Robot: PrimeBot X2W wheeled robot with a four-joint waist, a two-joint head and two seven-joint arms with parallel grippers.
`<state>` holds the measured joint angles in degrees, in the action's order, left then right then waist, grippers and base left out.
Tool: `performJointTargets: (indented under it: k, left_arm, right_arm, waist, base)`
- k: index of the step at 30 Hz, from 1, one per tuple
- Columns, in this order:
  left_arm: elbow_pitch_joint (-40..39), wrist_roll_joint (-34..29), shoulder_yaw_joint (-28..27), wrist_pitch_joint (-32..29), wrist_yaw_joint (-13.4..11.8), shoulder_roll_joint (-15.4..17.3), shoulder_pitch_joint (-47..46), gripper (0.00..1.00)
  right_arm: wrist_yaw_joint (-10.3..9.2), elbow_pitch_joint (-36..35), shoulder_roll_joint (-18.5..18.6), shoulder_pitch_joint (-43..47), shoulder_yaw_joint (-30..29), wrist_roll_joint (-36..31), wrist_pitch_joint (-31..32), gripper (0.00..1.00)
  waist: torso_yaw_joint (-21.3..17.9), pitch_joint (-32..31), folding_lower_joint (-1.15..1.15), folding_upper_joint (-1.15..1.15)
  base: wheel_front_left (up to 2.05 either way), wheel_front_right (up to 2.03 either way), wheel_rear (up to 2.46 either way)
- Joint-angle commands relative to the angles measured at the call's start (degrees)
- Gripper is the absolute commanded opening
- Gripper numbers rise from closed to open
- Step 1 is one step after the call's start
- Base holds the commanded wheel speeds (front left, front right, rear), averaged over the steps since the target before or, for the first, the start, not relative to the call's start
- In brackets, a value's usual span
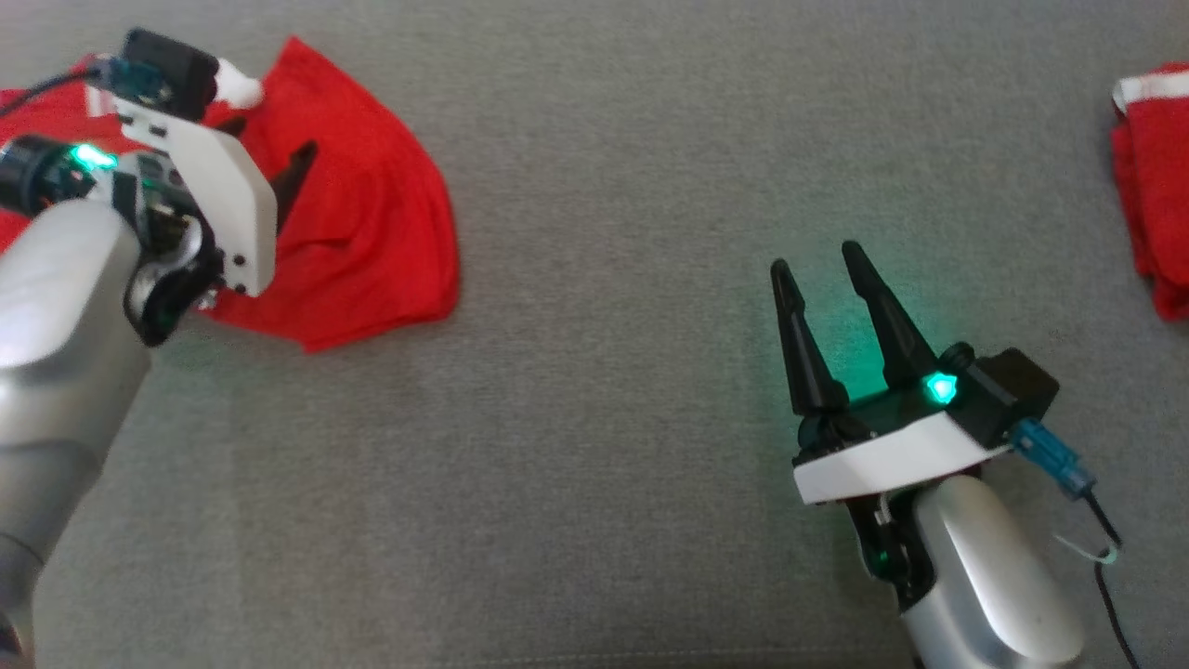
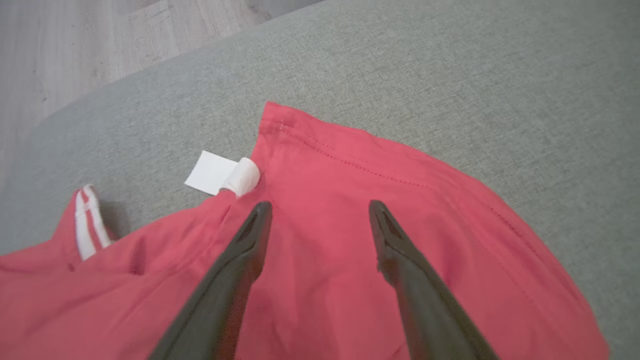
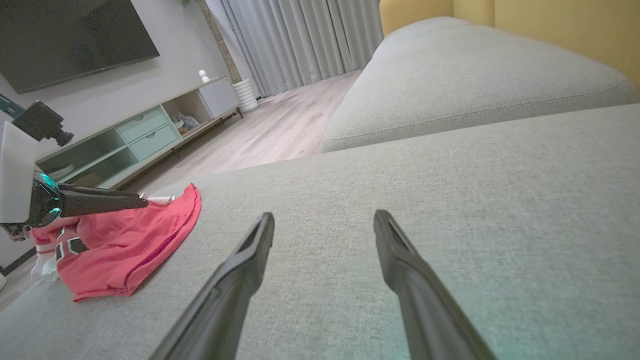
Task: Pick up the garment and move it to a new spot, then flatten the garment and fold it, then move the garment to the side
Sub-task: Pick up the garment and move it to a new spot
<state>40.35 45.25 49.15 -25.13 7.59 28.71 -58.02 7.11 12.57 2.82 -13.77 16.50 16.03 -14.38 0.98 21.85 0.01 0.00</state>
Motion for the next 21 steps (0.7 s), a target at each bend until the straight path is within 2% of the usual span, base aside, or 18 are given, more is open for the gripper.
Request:
performJointTargets:
  k: [1,7,18,19,20,21]
  left_arm:
    - [-0.67,0.46,-1.49,0.18,-0.10,3.13,-3.58,1.00]
    - [3.50,3.92,1.25,-1.99,-0.10,3.33,-6.12,1.00]
    - [7.15,10.62,5.94,-13.08,-0.10,2.79,-7.14,1.00]
    - [6.73,11.22,6.35,-13.74,-0.10,2.78,-7.11,0.36]
    - [6.10,11.64,6.62,-13.56,-0.10,2.84,-7.20,0.00]
    - [5.66,11.91,6.68,-12.67,-0.10,2.98,-7.36,0.00]
  right_arm:
    - [0.37,-2.22,0.06,-1.34,1.48,0.17,-0.62,1.00]
    - [0.37,-2.79,0.06,-1.86,1.88,0.55,-0.62,1.00]
    - [0.37,-4.42,0.06,-1.83,1.69,0.59,-0.62,1.00]
    - [0.37,-4.51,0.06,-1.80,1.62,0.56,-0.62,1.00]
    - [0.37,-4.59,0.06,-1.77,1.53,0.54,-0.62,1.00]
    - [0.37,-4.65,0.06,-1.74,1.48,0.56,-0.62,1.00]
  waist:
    - [-1.39,1.39,-0.01,0.00]
    - [-3.19,3.04,-0.01,0.00]
    - [-5.07,3.97,-0.01,0.00]
    - [-5.12,3.93,-0.01,0.00]
    - [-5.16,3.87,-0.01,0.00]
    - [-5.20,3.74,-0.01,0.00]
  base:
    - [0.00,0.00,0.00]
    - [0.00,0.00,0.00]
    - [0.00,0.00,0.00]
    - [0.00,0.00,0.00]
    - [0.00,0.00,0.00]
    - [0.00,0.00,0.00]
